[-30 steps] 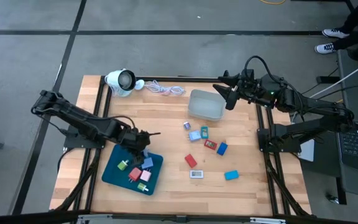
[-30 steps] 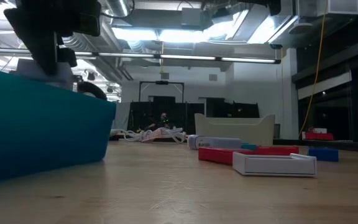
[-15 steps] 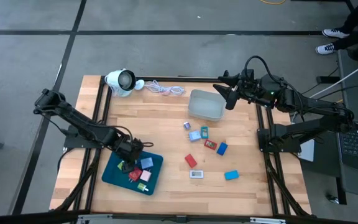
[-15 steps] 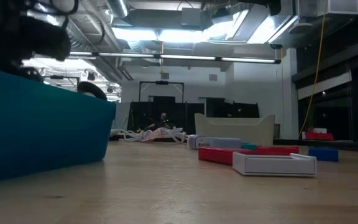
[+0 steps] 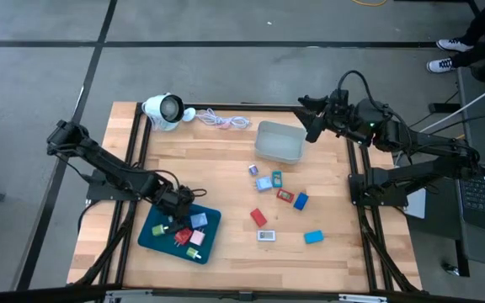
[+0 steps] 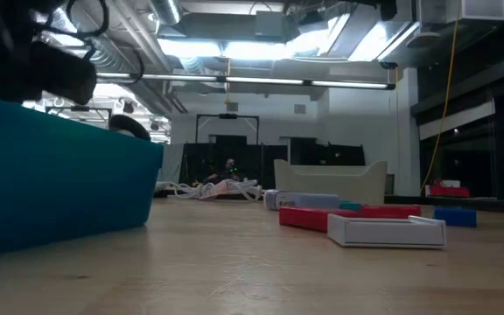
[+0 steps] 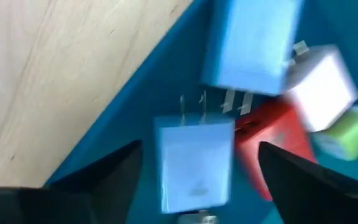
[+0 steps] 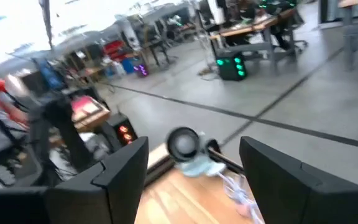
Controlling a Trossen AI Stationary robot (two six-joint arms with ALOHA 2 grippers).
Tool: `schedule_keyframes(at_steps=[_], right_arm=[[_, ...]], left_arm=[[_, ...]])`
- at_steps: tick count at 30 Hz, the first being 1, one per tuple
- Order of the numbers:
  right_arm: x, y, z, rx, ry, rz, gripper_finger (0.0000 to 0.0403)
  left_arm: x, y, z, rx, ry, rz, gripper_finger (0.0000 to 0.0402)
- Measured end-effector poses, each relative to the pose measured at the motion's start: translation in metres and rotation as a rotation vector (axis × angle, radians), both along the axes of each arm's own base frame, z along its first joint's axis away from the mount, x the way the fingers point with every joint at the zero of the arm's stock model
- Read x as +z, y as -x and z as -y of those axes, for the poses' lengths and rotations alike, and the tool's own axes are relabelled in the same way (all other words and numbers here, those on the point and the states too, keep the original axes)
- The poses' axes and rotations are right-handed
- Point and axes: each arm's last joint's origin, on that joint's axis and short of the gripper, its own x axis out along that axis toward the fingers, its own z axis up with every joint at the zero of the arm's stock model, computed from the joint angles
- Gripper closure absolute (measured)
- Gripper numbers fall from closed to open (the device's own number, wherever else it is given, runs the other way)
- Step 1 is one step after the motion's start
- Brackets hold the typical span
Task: Pick & Place Office items
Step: Put the bottom blue charger adapter into the blue bin, then put the dark blue charger adapter into the blue bin
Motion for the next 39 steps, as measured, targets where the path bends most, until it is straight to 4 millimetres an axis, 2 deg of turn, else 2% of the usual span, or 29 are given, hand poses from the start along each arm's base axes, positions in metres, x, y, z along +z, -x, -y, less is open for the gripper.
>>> schedule_keyframes(at_steps=[3, 9, 15, 22, 25, 28, 32, 35, 39], right_arm=[[0.003, -0.002, -0.002, 0.064, -0.001, 0.038, 0.0146], [-0.006, -0.017, -0.004, 0.221, -0.017, -0.001, 0.0146], [-0.048, -0.048, 0.003, 0.380, -0.121, -0.264, 0.0146], [-0.091, -0.080, 0.017, 0.380, -0.270, -0.428, 0.0146], [-0.097, -0.086, 0.018, 0.379, -0.276, -0.438, 0.0146], [-0.097, -0.086, 0.018, 0.354, -0.271, -0.438, 0.0146], [-0.099, -0.084, 0.024, 0.335, -0.334, -0.442, 0.0146], [-0.108, -0.083, 0.026, 0.292, -0.418, -0.494, 0.0146], [-0.112, -0.081, 0.023, 0.215, -0.431, -0.529, 0.0146]], left_arm=[[0.017, -0.009, -0.001, 0.016, 0.014, 0.069, 0.0056], [0.061, -0.027, -0.013, 0.083, -0.033, 0.260, 0.0057], [0.105, -0.035, -0.036, 0.174, -0.086, 0.437, 0.0062], [0.141, -0.041, -0.063, 0.267, -0.148, 0.563, 0.0062], [0.142, -0.046, -0.071, 0.272, -0.190, 0.552, 0.0062], [0.129, -0.056, -0.083, 0.228, -0.215, 0.464, 0.0068], [0.113, -0.079, -0.096, 0.113, -0.262, 0.404, 0.0082], [0.106, -0.095, -0.109, 0.066, -0.252, 0.386, 0.0089], [0.108, -0.111, -0.124, 0.019, -0.309, 0.389, 0.0092]])
